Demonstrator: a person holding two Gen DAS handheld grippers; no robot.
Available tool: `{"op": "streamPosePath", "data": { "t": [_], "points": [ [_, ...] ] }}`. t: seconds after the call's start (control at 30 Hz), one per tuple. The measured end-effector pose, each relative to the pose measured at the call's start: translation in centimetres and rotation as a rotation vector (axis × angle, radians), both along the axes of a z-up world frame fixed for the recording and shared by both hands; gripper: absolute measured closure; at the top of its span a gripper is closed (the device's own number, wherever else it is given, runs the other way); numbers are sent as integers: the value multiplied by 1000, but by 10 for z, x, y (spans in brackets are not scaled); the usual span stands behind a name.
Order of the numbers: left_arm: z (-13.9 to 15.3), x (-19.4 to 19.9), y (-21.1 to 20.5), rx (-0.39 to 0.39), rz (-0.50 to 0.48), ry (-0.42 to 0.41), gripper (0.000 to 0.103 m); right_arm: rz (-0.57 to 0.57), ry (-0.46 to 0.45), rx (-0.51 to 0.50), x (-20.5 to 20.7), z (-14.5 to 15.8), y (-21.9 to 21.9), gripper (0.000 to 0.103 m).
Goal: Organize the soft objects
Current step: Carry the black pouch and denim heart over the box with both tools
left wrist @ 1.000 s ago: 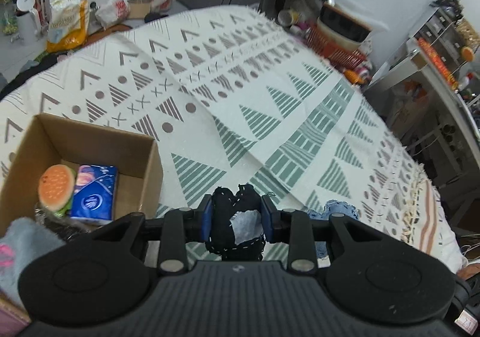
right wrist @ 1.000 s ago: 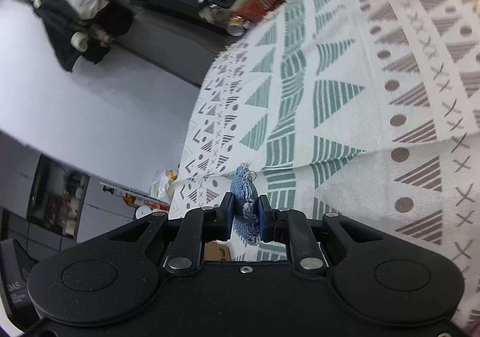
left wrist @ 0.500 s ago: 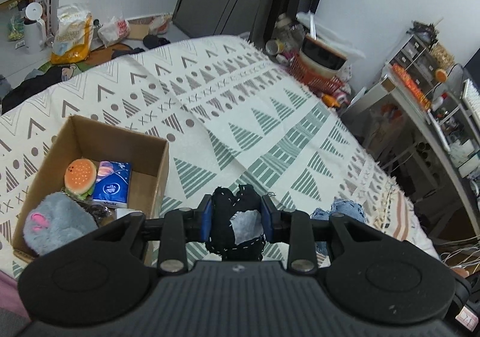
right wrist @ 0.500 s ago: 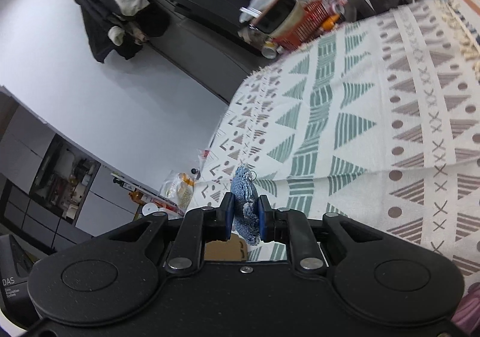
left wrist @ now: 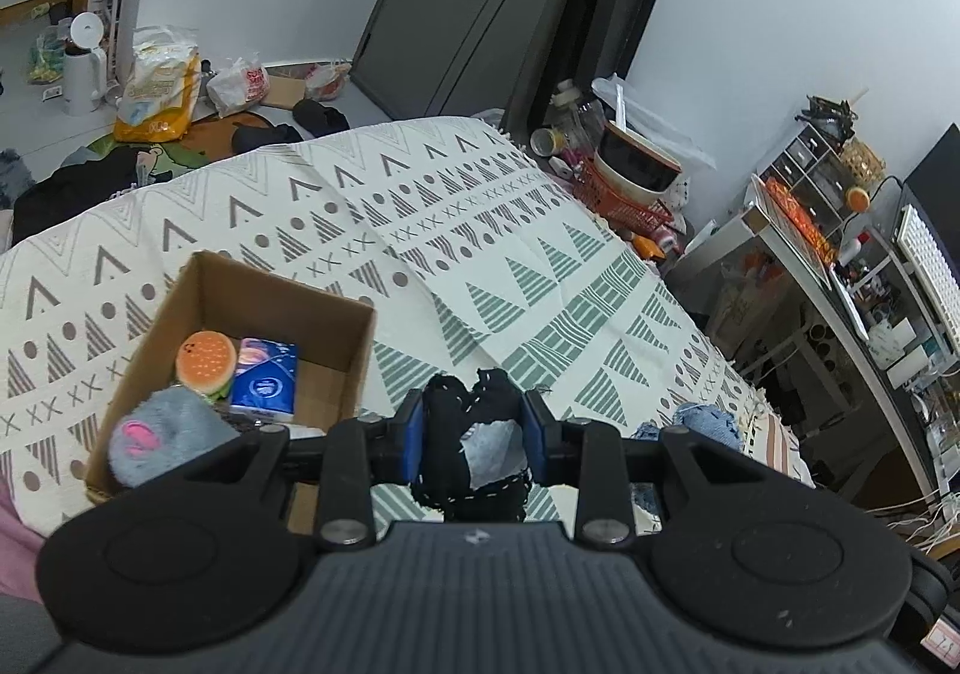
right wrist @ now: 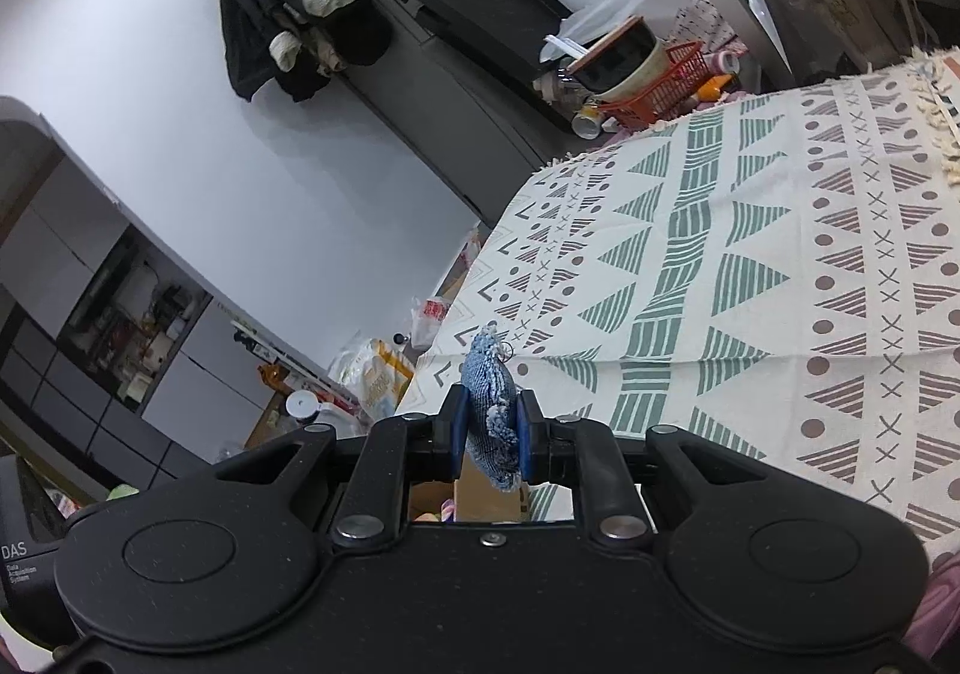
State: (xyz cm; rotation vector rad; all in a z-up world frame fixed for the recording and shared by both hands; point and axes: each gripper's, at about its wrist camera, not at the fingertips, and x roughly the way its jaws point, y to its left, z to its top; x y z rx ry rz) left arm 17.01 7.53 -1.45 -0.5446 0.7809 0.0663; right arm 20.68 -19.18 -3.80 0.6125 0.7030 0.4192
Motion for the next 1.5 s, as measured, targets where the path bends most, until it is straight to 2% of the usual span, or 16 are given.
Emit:
{"op": "streamPosePath", "data": {
  "t": [0.43,0.97,1.07,1.23,1.5],
  "points": [
    [-15,-14,40,-55,50,-1,70,23,-17,-61,-10,10,33,86],
    [-61,-13,70,-130,63,78,69,101,22,-129,-6,-5,87,86],
    [-70,-9,73,-145,56,104,68,120,38,-140,-4,-10,98,86],
    [-85,-4,81,-204,25,149,56,138,62,-149,1,-18,114,86],
    [-75,-3,106,-171,74,136,53,165,91,-148,8,-27,137,86]
  ]
}}
